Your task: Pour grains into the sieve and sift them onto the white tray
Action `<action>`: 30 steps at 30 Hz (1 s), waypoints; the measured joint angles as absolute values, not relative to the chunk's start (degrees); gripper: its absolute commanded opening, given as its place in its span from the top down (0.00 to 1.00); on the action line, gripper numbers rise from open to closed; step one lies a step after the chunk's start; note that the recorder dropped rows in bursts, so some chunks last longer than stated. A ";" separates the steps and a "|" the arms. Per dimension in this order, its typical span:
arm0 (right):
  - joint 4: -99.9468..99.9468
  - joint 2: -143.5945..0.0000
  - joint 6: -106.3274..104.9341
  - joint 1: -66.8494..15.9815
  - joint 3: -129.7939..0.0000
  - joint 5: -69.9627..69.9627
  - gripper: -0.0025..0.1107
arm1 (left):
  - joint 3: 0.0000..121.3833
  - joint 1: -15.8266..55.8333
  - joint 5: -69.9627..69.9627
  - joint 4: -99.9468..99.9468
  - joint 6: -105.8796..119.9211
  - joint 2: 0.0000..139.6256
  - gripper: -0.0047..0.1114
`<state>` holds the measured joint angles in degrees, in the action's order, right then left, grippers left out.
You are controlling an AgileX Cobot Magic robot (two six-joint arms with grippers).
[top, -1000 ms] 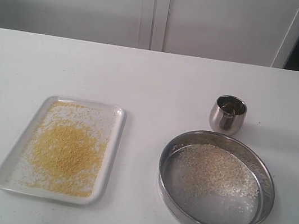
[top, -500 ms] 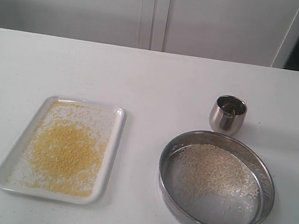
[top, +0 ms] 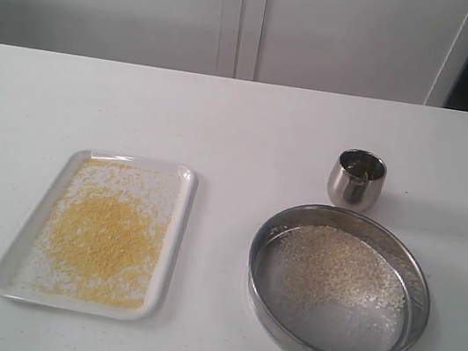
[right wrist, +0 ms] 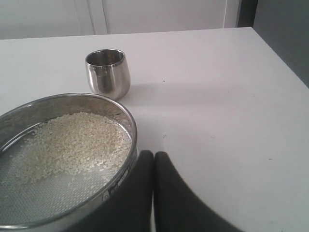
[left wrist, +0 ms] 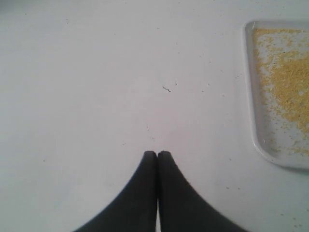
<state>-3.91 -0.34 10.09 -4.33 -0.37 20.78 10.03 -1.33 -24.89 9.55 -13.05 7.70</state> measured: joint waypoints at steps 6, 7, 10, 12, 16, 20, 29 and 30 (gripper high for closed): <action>-3.91 -0.34 10.09 -4.33 -0.37 20.78 0.98 | 7.07 -1.33 -23.80 9.86 -13.05 4.51 0.96; -3.91 -0.34 10.09 -4.33 -0.37 20.78 0.98 | 7.06 -1.33 -23.66 9.86 -13.05 4.53 0.96; -3.91 -0.34 10.09 -4.33 -0.37 20.78 0.98 | 7.06 -1.33 -23.32 9.86 -13.05 4.53 0.96; -3.91 -0.34 10.09 -4.33 -0.37 20.78 0.98 | 7.06 -1.33 -23.19 9.86 -13.05 4.53 0.96; -3.91 -0.34 10.09 -4.33 -0.37 20.78 0.98 | 7.06 -1.33 -22.39 9.22 -12.46 4.53 0.96; -3.91 -0.34 10.09 -4.33 -0.37 20.78 0.98 | 7.06 -1.33 -22.04 4.20 -6.81 4.53 0.96; -3.91 -0.34 10.09 -4.33 -0.37 20.78 0.98 | 7.06 -1.33 -21.72 0.84 -2.84 1.24 0.96; -3.91 -0.34 10.09 -4.33 -0.37 20.78 0.98 | 7.06 -1.33 -21.72 0.81 -2.73 0.76 0.96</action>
